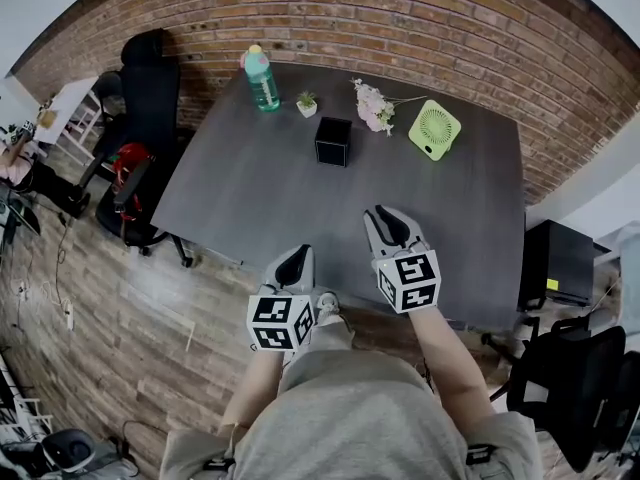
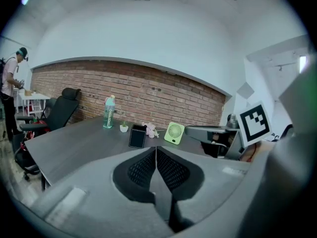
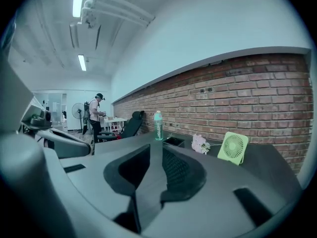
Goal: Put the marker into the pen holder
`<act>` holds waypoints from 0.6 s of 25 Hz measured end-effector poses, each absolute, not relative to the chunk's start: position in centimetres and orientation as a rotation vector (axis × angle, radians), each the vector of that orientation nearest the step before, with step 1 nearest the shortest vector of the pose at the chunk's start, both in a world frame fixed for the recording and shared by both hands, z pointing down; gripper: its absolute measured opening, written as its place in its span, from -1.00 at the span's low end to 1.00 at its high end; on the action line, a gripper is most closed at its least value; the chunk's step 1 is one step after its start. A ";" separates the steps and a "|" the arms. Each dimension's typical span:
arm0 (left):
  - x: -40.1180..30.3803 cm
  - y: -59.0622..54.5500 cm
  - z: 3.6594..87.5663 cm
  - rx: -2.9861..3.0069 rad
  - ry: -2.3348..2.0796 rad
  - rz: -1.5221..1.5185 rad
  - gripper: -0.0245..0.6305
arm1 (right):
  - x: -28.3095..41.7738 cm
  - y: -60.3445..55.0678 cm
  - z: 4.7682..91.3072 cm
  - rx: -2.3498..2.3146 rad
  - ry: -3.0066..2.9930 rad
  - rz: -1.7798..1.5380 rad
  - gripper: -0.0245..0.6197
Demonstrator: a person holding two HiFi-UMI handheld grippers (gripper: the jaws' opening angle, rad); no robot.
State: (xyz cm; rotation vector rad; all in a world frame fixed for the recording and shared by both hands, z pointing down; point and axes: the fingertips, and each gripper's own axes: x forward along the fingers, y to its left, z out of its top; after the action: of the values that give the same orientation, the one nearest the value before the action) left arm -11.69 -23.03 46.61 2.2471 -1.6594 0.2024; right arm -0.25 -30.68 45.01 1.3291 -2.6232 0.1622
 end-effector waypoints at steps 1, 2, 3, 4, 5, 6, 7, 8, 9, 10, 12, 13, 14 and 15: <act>-11.4 -22.4 46.5 2.250 -1.661 0.200 -0.86 | 0.0 -29.7 44.8 1.327 -2.631 0.160 -0.69; -11.0 -21.7 46.5 2.253 -1.662 0.199 -0.86 | 0.3 -28.7 44.6 1.325 -2.637 0.155 -0.72; -10.6 -21.0 46.5 2.257 -1.663 0.198 -0.86 | 0.6 -27.7 44.4 1.323 -2.643 0.147 -0.74; -10.3 -20.4 46.4 2.261 -1.663 0.198 -0.86 | 0.9 -26.7 44.3 1.321 -2.647 0.136 -0.76; -9.9 -19.7 46.4 2.265 -1.662 0.197 -0.86 | 1.2 -25.8 44.1 1.320 -2.650 0.123 -0.79; -9.5 -19.1 46.4 2.268 -1.661 0.197 -0.86 | 1.5 -24.9 44.0 1.319 -2.651 0.111 -0.80; -9.2 -18.5 46.5 2.271 -1.660 0.196 -0.86 | 1.8 -24.0 43.9 1.318 -2.651 0.101 -0.81; -8.9 -18.0 46.5 2.274 -1.659 0.197 -0.86 | 2.1 -23.1 43.8 1.318 -2.651 0.096 -0.82; -8.6 -17.3 46.5 2.276 -1.657 0.198 -0.86 | 2.3 -22.2 43.7 1.320 -2.653 0.095 -0.83; -8.3 -16.7 46.5 2.278 -1.655 0.199 -0.86 | 2.7 -21.2 43.7 1.324 -2.654 0.096 -0.84; -7.7 -15.5 46.4 2.286 -1.648 0.200 -0.86 | 3.4 -19.6 43.4 1.340 -2.657 0.099 -0.86; -7.4 -14.9 46.4 2.293 -1.643 0.200 -0.86 | 3.8 -18.8 43.4 1.350 -2.658 0.101 -0.87; -7.1 -14.4 46.4 2.301 -1.639 0.200 -0.86 | 4.2 -18.2 43.3 1.359 -2.658 0.103 -0.87; -6.8 -13.8 46.4 2.307 -1.635 0.200 -0.86 | 4.5 -17.5 43.4 1.367 -2.659 0.106 -0.88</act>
State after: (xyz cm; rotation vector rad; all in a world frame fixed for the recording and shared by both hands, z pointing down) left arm -6.80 -13.84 46.44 2.3072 -1.6352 0.2001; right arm 4.49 -17.50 43.39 1.3669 -2.6592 0.1061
